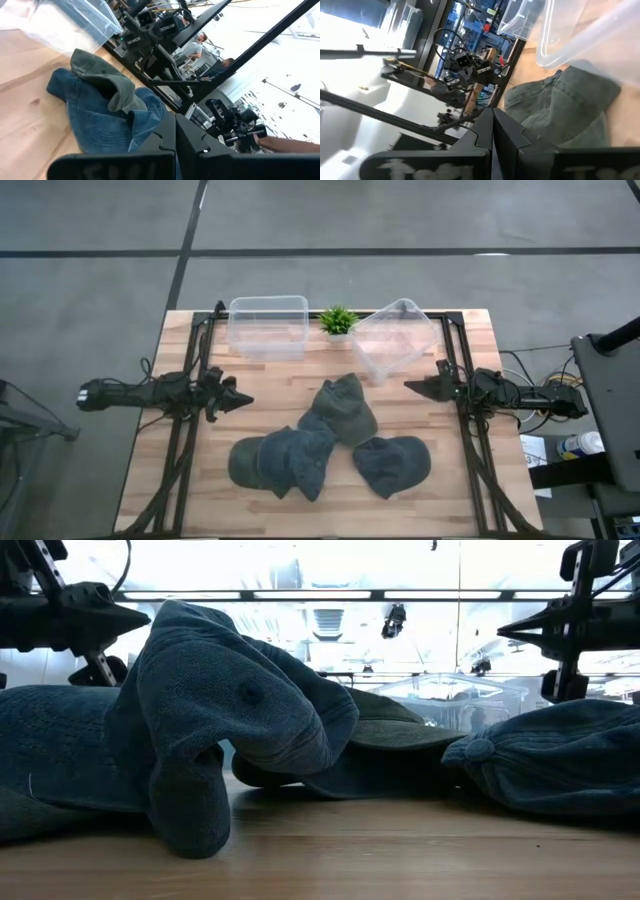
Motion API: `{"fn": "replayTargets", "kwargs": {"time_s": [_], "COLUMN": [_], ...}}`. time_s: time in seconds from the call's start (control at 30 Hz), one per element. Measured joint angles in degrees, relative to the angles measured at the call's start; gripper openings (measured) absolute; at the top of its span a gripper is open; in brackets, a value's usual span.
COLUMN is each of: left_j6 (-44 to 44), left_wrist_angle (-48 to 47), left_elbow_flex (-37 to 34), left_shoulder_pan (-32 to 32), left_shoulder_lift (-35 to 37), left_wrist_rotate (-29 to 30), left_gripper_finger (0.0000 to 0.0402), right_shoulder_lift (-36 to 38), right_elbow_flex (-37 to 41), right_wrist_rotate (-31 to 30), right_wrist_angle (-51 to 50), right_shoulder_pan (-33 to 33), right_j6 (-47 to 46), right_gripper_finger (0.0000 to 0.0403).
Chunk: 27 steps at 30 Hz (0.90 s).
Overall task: Pick & Place hat
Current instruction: Put the bottom right blue cap into the right transparent bin
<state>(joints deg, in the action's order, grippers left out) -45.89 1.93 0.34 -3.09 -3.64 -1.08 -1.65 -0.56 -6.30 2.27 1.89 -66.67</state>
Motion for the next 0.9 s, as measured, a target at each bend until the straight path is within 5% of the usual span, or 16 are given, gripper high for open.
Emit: {"fn": "replayTargets", "kwargs": {"time_s": [0.33,0.5,0.9], "left_j6": [-0.7,-0.8,-2.1], "left_wrist_angle": [0.5,0.6,0.6], "left_elbow_flex": [0.0,0.0,0.0], "left_shoulder_pan": [0.0,0.0,0.0], "left_shoulder_lift": [0.0,0.0,0.0], "left_wrist_rotate": [7.9,8.7,8.7], "left_gripper_finger": [0.0,0.0,0.0], "right_shoulder_lift": [-0.6,-2.1,-20.4], "right_elbow_flex": [0.0,-3.8,-31.6], "right_wrist_rotate": [2.2,10.9,24.8], "right_wrist_angle": [-0.2,-2.7,-50.7], "right_shoulder_pan": [0.0,0.0,-0.1], "right_j6": [7.6,7.5,9.9], "right_gripper_finger": [0.0009,0.0022,0.0127]}}
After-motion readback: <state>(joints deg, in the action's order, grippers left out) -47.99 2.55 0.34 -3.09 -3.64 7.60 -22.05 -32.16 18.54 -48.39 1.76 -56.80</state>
